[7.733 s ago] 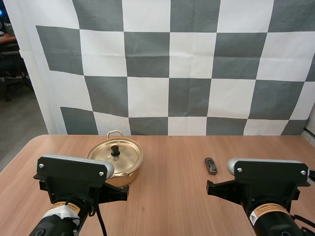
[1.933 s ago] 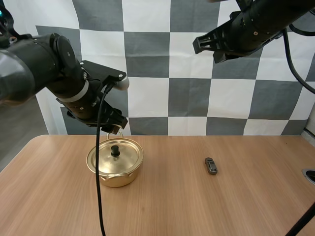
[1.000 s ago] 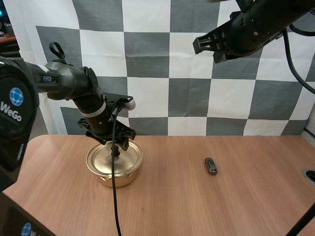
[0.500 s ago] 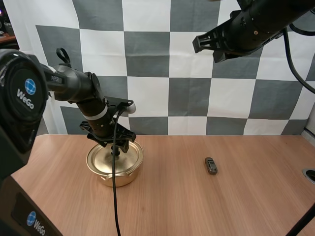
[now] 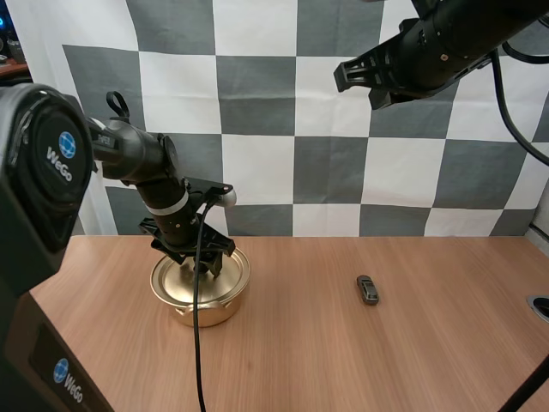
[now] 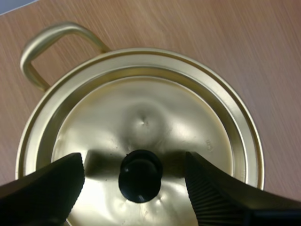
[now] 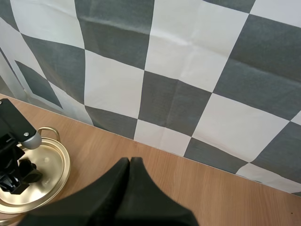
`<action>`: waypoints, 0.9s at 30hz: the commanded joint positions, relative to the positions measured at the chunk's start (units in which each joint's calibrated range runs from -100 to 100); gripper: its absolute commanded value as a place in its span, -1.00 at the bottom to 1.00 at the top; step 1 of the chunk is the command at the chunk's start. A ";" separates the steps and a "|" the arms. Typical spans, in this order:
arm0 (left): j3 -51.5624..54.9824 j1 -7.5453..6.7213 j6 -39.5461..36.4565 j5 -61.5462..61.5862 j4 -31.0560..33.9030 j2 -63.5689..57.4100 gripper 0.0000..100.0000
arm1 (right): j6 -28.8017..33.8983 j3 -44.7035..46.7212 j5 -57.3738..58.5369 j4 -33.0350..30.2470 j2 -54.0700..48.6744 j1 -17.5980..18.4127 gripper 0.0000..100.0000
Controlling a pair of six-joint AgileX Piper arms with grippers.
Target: Open the pot, put the car inside, and close it
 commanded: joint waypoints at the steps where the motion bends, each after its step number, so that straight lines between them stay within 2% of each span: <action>1: 0.03 0.02 -0.02 -0.44 -0.14 0.08 1.00 | 0.03 0.00 0.00 0.10 -0.04 -0.03 -1.00; 27: 0.03 0.02 1.41 -0.74 -0.64 2.38 1.00 | 0.03 0.00 0.00 0.10 -0.04 -0.03 -1.00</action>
